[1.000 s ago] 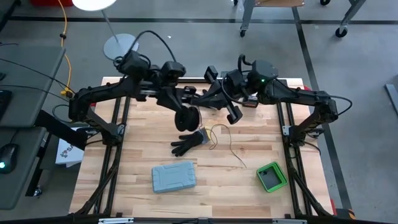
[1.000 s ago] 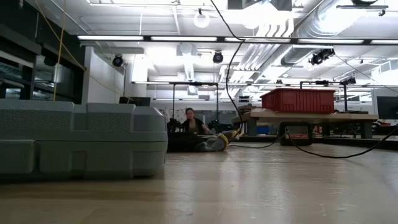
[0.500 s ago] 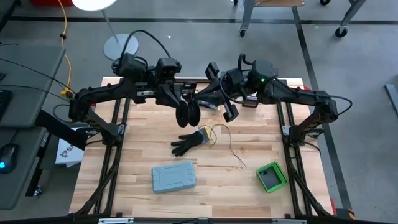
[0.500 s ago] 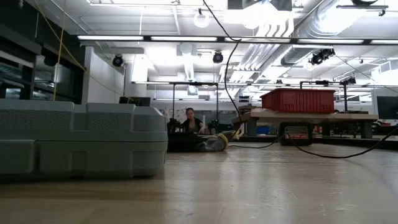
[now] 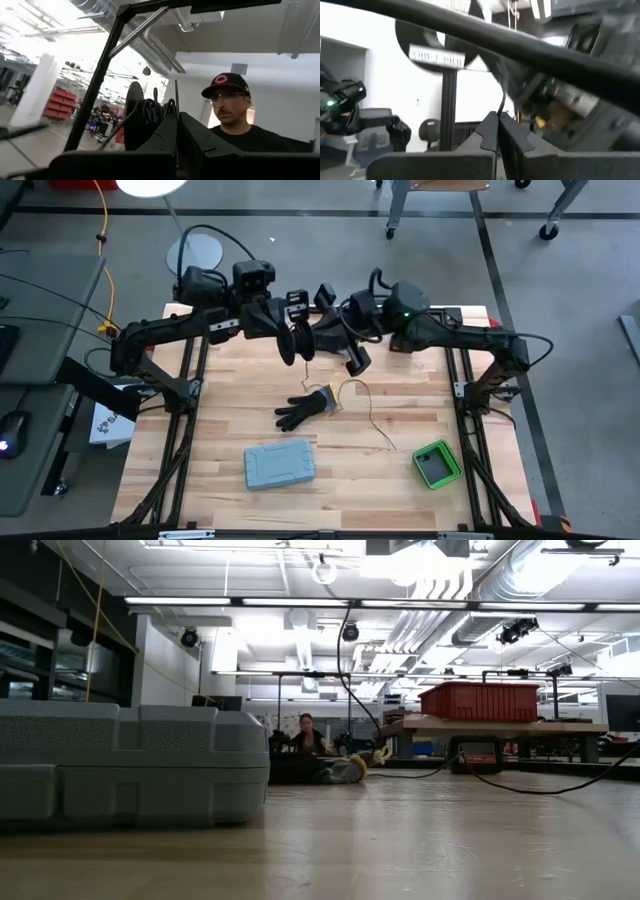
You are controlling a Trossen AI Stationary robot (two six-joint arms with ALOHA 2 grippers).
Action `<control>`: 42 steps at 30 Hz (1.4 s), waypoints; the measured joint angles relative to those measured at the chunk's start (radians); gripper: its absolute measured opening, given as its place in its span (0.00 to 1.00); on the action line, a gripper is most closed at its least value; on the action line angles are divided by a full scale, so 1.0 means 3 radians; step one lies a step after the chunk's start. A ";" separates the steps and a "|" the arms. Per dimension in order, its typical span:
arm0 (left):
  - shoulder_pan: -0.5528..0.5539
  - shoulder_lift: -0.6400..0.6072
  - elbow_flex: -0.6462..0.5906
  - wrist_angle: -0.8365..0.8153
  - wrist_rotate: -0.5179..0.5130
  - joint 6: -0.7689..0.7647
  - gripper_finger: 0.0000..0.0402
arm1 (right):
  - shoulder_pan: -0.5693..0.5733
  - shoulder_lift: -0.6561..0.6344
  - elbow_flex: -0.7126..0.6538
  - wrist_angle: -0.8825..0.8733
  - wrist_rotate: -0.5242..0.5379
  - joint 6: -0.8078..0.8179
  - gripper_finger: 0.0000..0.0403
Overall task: Coil cords
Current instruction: Coil the black wire cable onto the black spool
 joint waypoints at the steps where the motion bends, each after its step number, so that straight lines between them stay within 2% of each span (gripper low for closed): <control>1: 0.0030 0.0000 0.0000 0.0024 -0.0001 0.0005 0.00 | 0.0000 0.0004 0.0000 -0.0059 -0.0001 0.0025 0.00; 10: 0.0388 -0.0016 0.0000 0.0108 -0.0199 0.0177 0.00 | 0.0018 0.0022 0.0004 -0.0174 0.0133 0.0083 0.00; 15: 0.0575 0.0000 -0.0001 0.0070 -0.0245 0.0489 0.00 | 0.0027 0.0014 0.0004 -0.0235 0.0183 0.0090 0.00; 21: 0.1000 -0.0016 0.0000 0.0086 0.0138 0.0351 0.00 | 0.0007 -0.0013 0.0004 -0.0336 0.0219 0.0138 0.00; 26: 0.1217 -0.0088 0.0000 -0.0056 0.0281 0.0262 0.00 | 0.0009 -0.0010 -0.0002 -0.0585 0.0635 0.0286 0.02; 29: 0.1285 -0.0133 0.0003 -0.0096 0.0346 0.0276 0.00 | -0.0013 0.0002 -0.0009 -0.0729 0.0748 0.0355 0.09; 32: 0.1347 -0.0194 0.0003 -0.0107 0.0379 0.0356 0.00 | -0.0016 0.0000 -0.0009 -0.0802 0.0931 0.0352 0.21; 37: 0.1474 -0.0319 0.0005 -0.0196 0.0394 0.0524 0.00 | -0.0012 -0.0003 -0.0008 -0.0995 0.1343 -0.0027 0.42; 42: 0.1466 -0.0401 0.0005 -0.0260 0.0381 0.0632 0.00 | -0.0011 0.0017 -0.0008 -0.1148 0.1576 -0.0308 0.49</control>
